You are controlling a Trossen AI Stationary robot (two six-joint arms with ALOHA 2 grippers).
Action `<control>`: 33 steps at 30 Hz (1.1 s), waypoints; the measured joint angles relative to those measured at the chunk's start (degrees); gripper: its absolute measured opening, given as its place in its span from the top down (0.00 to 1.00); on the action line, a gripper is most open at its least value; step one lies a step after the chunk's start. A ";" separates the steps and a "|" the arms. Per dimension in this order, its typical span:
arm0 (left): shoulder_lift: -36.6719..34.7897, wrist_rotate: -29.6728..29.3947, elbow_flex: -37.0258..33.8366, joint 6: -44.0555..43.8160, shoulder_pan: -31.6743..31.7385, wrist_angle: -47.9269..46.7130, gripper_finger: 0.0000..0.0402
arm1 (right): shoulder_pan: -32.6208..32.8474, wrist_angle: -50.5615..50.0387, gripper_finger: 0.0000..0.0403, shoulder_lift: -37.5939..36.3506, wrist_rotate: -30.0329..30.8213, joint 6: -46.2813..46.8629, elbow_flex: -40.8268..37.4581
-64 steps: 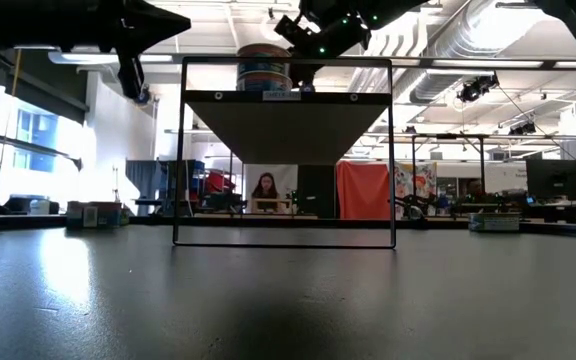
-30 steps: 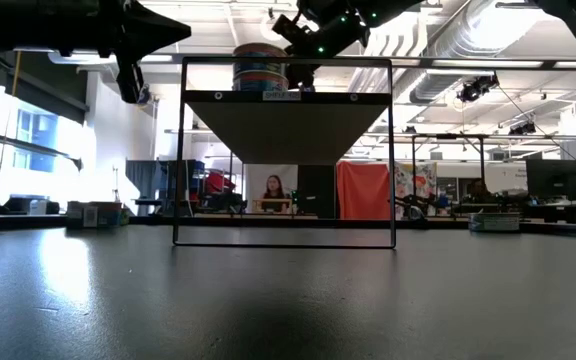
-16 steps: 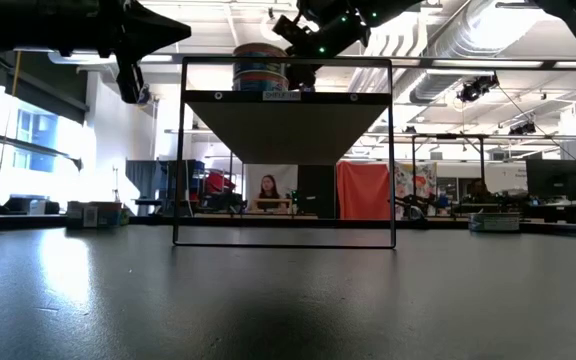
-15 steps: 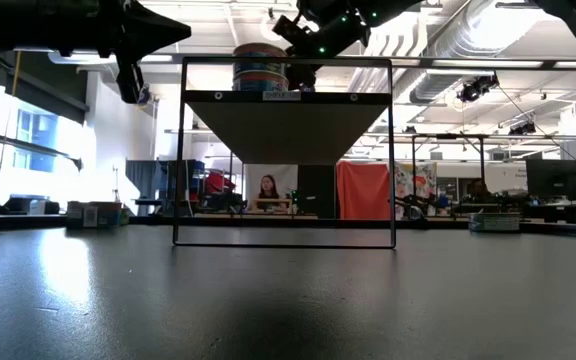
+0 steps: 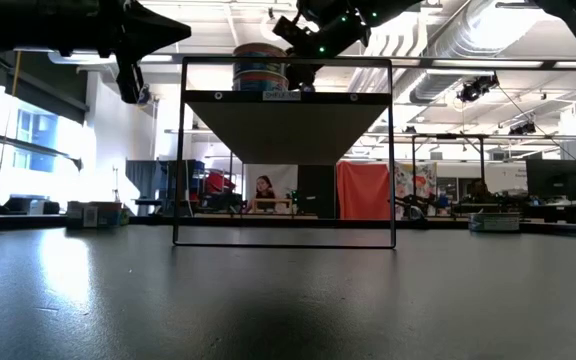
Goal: Stack canned seafood by type on shelf
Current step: Stack the red tuna can on top of the red tuna can on the shelf
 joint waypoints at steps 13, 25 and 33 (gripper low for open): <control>0.00 -0.02 0.00 0.03 0.00 0.01 1.00 | 0.11 -0.89 0.60 0.00 -0.54 -4.86 0.00; 0.00 -0.02 0.00 0.11 0.00 0.00 1.00 | 0.20 -1.37 0.57 0.00 0.09 -5.33 0.00; 0.00 -0.02 0.00 0.13 0.00 0.00 1.00 | 0.22 -1.28 0.44 0.00 0.83 -6.13 0.00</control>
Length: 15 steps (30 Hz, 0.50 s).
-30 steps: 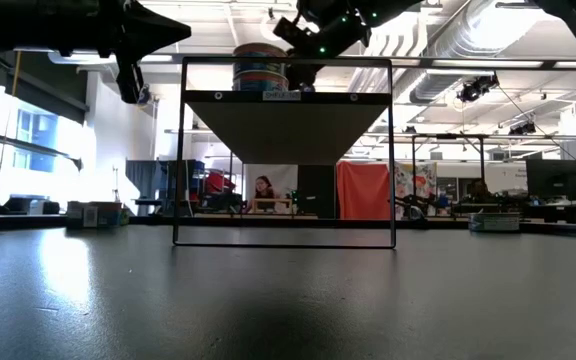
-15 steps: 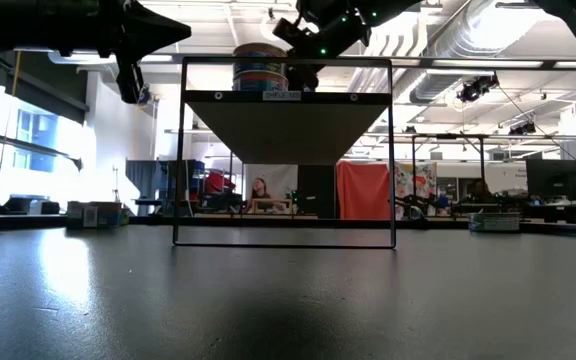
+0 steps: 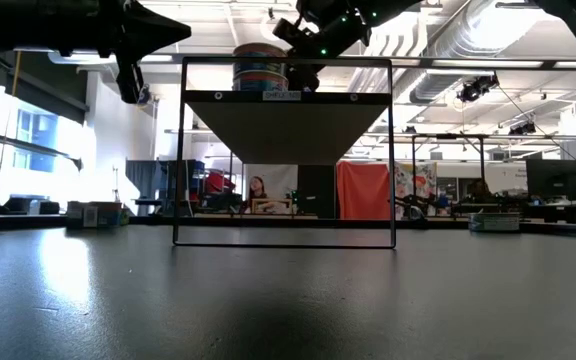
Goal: Stack canned seafood by type on shelf
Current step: Stack the red tuna can on top of the red tuna can on the shelf
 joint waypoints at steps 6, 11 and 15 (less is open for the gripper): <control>0.00 -0.02 0.00 0.06 0.00 -0.42 1.00 | 0.00 0.60 0.43 0.00 3.81 -0.01 0.00; 0.00 -0.02 -0.02 0.04 0.00 -0.93 1.00 | 0.08 2.25 0.43 0.00 3.84 0.11 0.00; 0.00 -0.01 -0.02 0.07 0.00 -1.39 1.00 | 0.15 2.12 0.43 0.00 3.84 2.01 0.00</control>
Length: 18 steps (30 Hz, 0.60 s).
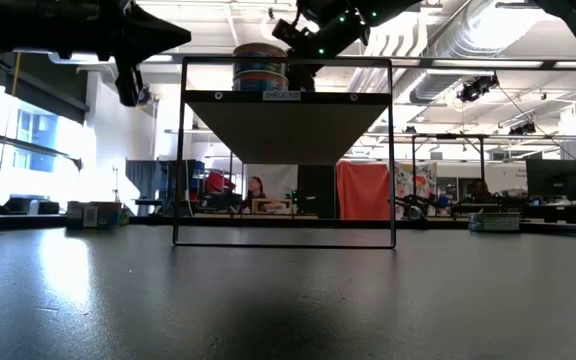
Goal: Stack canned seafood by type on shelf
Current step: Stack the red tuna can on top of the red tuna can on the shelf
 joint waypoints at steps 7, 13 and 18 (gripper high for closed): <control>-0.01 0.00 0.00 -0.01 -0.01 -2.24 1.00 | 0.02 -1.62 0.43 0.00 -0.19 1.01 0.00; -0.02 0.00 0.00 -0.01 -0.01 -2.90 1.00 | 0.13 -2.05 0.43 0.00 -0.18 2.62 0.00; -0.02 0.01 0.00 -0.02 -0.02 -2.92 1.00 | 0.43 -2.03 0.43 0.00 0.98 1.15 0.00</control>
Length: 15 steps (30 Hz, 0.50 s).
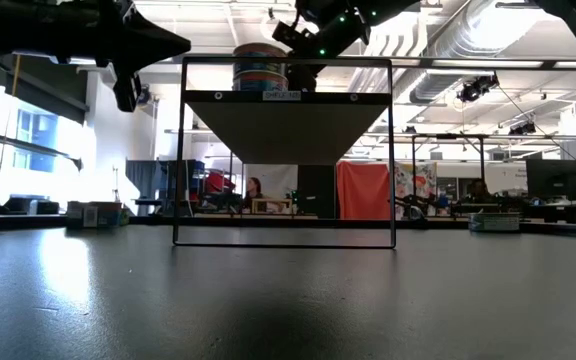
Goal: Stack canned seafood by type on shelf
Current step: Stack the red tuna can on top of the red tuna can on the shelf
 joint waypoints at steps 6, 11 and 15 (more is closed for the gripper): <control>0.00 0.00 0.00 0.00 0.00 0.00 1.00 | 0.05 -0.37 0.43 0.00 0.14 2.39 -0.02; 0.01 0.00 0.00 0.00 0.01 0.00 1.00 | 0.16 -0.57 0.43 0.00 -0.98 2.49 -0.02; 0.00 0.00 0.00 0.00 0.01 -0.71 1.00 | 0.19 -1.11 0.43 0.00 -1.05 2.49 -0.02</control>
